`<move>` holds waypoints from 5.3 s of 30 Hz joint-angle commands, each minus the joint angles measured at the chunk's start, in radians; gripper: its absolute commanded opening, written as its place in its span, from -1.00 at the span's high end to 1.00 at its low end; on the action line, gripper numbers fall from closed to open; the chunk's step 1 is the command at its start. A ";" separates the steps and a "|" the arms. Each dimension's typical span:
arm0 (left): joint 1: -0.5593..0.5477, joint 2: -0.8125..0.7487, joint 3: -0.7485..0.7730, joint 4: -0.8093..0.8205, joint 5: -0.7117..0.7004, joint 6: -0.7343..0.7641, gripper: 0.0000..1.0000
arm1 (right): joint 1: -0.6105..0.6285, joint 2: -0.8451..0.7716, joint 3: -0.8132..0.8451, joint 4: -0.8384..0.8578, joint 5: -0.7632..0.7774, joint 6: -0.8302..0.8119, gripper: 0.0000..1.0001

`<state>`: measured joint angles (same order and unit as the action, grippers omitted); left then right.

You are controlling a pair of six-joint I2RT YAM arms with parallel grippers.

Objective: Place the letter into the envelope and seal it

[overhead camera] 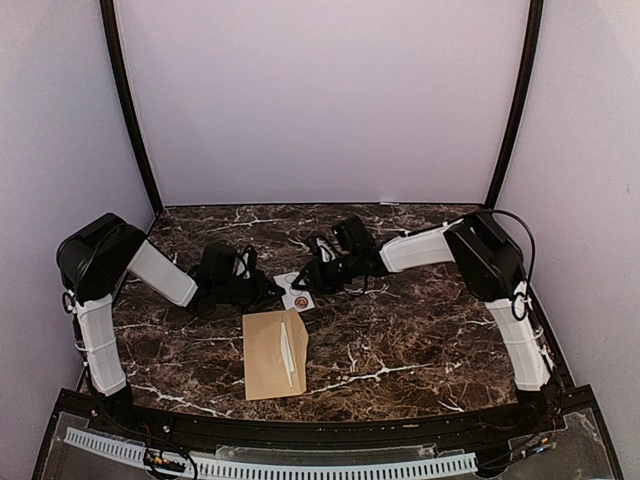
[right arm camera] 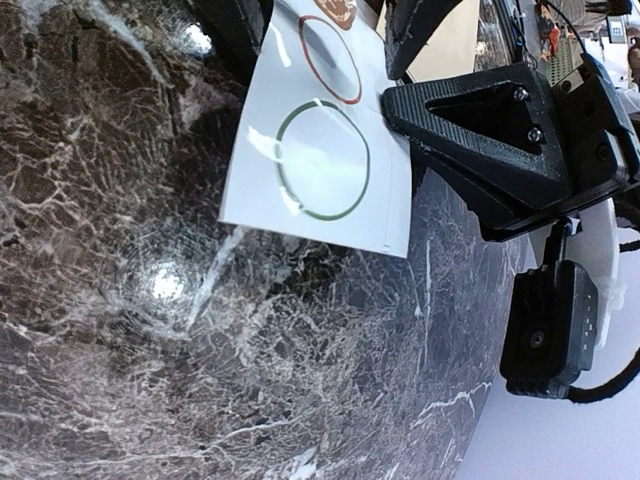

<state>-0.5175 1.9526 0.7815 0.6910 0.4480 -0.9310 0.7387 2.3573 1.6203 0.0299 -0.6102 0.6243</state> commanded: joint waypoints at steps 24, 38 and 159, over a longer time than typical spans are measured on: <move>-0.005 -0.688 0.020 -0.389 0.242 0.284 1.00 | 0.103 -0.737 -0.474 0.192 0.043 -0.150 -0.47; -0.005 -0.866 0.018 -0.484 0.432 0.328 1.00 | 0.262 -0.707 -0.395 0.237 0.083 -0.105 -0.26; -0.143 -0.808 -0.119 -0.414 0.174 0.139 1.00 | 0.382 -0.645 -0.254 -0.145 0.578 -0.192 0.18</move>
<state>-0.6548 1.1465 0.6392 0.2359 0.6098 -0.7792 1.1084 1.6997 1.3312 -0.0914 -0.0605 0.4488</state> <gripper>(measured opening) 0.005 0.413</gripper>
